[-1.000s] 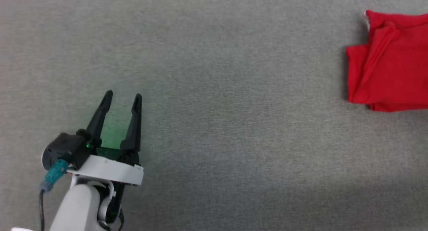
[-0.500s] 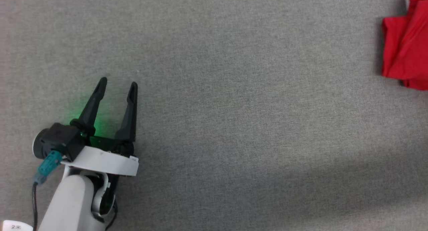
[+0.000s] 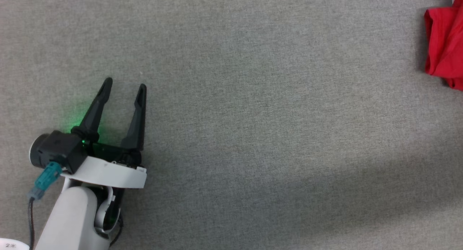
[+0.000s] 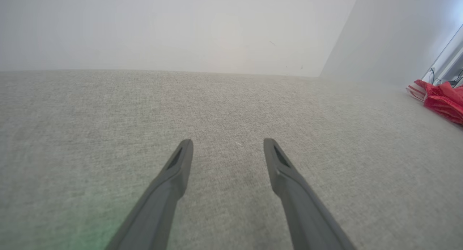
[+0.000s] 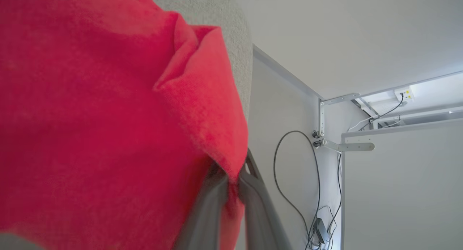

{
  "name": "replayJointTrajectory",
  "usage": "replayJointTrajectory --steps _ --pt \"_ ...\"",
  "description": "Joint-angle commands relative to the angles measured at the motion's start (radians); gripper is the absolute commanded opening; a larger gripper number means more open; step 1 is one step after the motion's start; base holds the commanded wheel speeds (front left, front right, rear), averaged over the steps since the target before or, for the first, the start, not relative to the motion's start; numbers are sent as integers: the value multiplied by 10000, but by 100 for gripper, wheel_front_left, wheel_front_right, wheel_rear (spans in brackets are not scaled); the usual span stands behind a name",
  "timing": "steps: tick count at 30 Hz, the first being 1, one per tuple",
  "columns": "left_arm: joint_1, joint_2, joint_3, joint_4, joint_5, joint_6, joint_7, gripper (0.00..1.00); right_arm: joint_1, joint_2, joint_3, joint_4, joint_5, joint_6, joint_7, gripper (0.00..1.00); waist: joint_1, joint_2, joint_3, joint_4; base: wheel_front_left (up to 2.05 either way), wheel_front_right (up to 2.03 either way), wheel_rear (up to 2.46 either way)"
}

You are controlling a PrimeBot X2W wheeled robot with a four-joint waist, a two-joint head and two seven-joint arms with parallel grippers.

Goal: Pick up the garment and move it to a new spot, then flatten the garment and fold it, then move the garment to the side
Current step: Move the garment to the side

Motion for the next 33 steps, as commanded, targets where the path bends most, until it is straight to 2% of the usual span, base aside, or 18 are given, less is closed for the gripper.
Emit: replayJointTrajectory --steps 1,3,4,5,7,8,9,10,22,33 --pt "-204 -30 -30 249 50 -26 15 100 -187 149 51 176 24 -16 -91 0 0 0 18 -49 0 0 0" --pt "-247 -10 -51 270 52 -26 15 100 -251 281 93 441 79 -16 -158 0 0 0 23 -95 0 0 0" --pt "-264 -5 -59 280 48 -26 15 100 -301 356 119 559 102 -16 -193 3 0 0 20 -120 0 0 0" --pt "-274 7 -69 289 46 -26 15 100 -364 434 162 654 95 -16 -245 10 0 0 16 -149 0 0 0" --pt "-269 31 -83 311 43 -26 15 100 -430 589 223 833 102 -16 -323 39 0 0 -4 -217 0 0 0" --pt "-260 47 -79 322 36 -26 15 100 -484 684 248 913 129 -16 -365 46 0 0 -21 -255 0 0 0" --pt "-241 62 -72 334 34 -26 15 100 -536 775 292 982 113 -16 -425 76 0 0 -47 -300 0 0 0" --pt "-222 72 -67 347 23 -26 15 100 -589 849 343 1050 80 -16 -455 100 0 0 -74 -341 0 0 0" --pt "18 74 -107 386 -122 -28 12 100 -831 1399 555 1552 223 -16 -1009 100 0 0 -637 -553 0 0 0" --pt "752 -173 289 483 -193 -11 12 100 -353 1684 727 762 755 -16 -1902 100 0 0 -1929 -231 0 0 0"
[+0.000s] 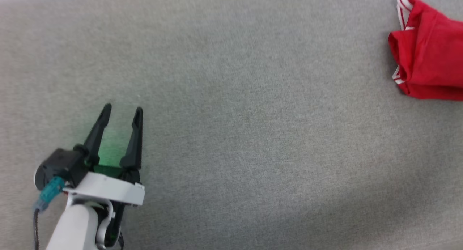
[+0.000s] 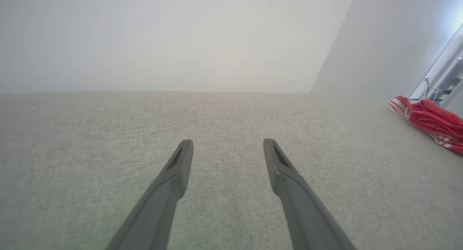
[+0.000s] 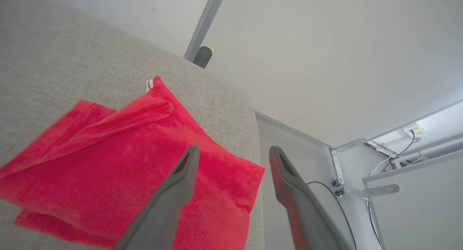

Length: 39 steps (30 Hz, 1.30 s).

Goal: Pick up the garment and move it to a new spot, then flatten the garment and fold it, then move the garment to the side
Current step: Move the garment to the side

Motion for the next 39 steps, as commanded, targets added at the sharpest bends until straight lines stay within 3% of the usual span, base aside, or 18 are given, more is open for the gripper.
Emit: replayJointTrajectory --steps 1,10,17,28,39 --pt "149 -40 55 29 -40 8 8 100 157 12 32 -65 120 -16 -80 100 0 0 -506 238 0 0 0" --pt "999 -380 466 133 59 8 9 100 1243 178 -224 -1085 458 -16 -780 100 0 0 -1820 939 0 0 0" --pt "1688 -555 792 93 95 8 9 100 2702 468 -1210 -1845 249 -16 -1109 100 0 0 -2799 1599 0 0 0" --pt "2715 -619 1397 -57 193 8 8 100 5736 1301 -3962 -3400 -765 -14 -1173 100 0 0 -3898 2482 0 0 0" --pt "3304 -763 1923 -137 493 8 8 100 8796 2931 -6712 -5117 -2052 -14 -995 100 0 0 -4441 3370 0 0 0"
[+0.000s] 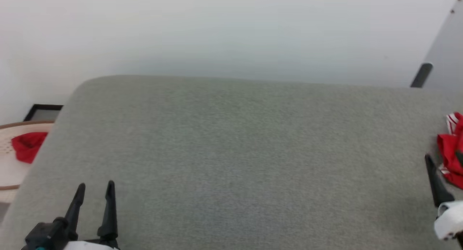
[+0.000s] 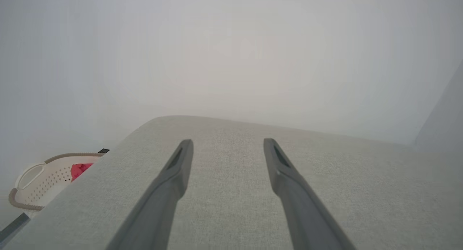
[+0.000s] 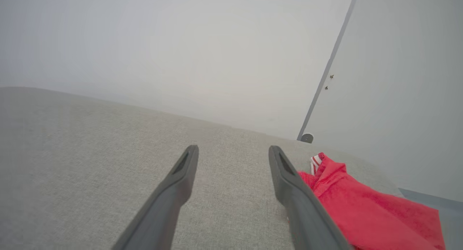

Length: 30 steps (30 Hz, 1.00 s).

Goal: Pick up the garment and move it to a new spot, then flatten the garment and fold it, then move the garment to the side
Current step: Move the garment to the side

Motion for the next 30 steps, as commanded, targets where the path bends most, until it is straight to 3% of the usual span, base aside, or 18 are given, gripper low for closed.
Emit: replayJointTrajectory --steps 1,7,15,30 --pt "137 -29 81 -33 81 8 8 100 310 207 -274 -224 -126 -12 74 100 0 0 -304 382 0 0 0" --pt "338 -91 354 -108 265 8 8 100 1469 1125 -1360 -1344 -693 -12 404 100 0 0 -413 695 0 0 0" --pt "548 -50 515 -183 349 8 8 100 2585 1990 -1990 -2234 -1037 -12 610 100 0 0 -541 861 0 0 0" --pt "860 311 -140 -303 70 8 8 100 3618 2806 -2330 -2953 -1373 -12 530 100 0 0 -570 790 0 0 0"
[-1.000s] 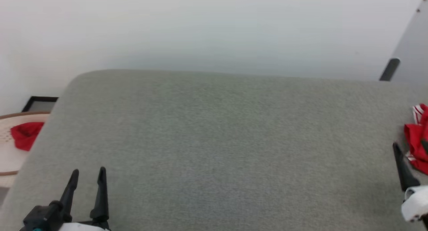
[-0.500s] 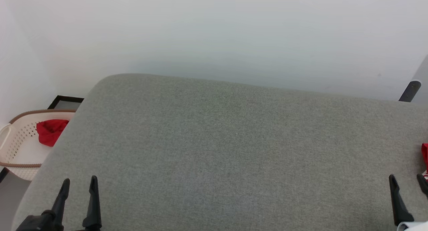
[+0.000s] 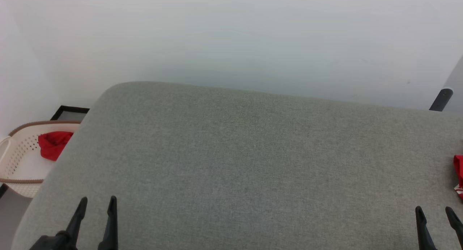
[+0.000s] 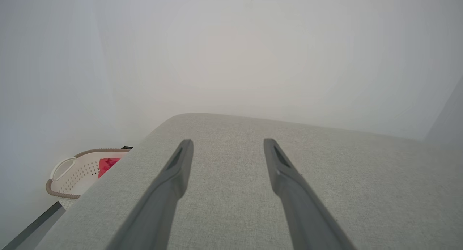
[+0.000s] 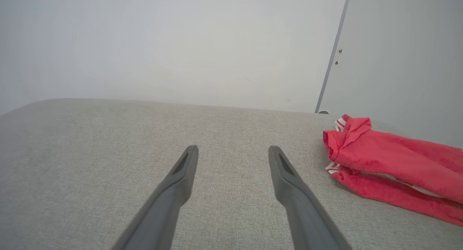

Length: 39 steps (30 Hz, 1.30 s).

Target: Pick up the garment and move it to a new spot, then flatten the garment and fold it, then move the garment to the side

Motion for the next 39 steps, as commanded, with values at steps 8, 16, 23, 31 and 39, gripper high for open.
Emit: replayJointTrajectory --steps 8,16,23,31,39 --pt "111 150 -247 -47 -89 8 8 100 220 77 -45 -80 -17 -12 4 100 0 -1 32 -55 0 0 0" --pt "175 228 -449 -110 90 8 8 100 246 39 -73 -36 72 -12 29 100 0 -1 44 -20 0 0 0" --pt "219 314 -655 -177 -22 8 8 100 301 58 -69 30 158 -12 58 100 0 -1 37 8 0 0 0" --pt "150 291 -723 -139 14 8 8 100 309 -48 -42 129 276 -12 50 100 0 -1 43 -95 0 0 0" --pt "9 346 -937 -11 50 8 8 100 393 -16 -71 200 336 -12 95 100 0 -1 33 -116 0 0 0"
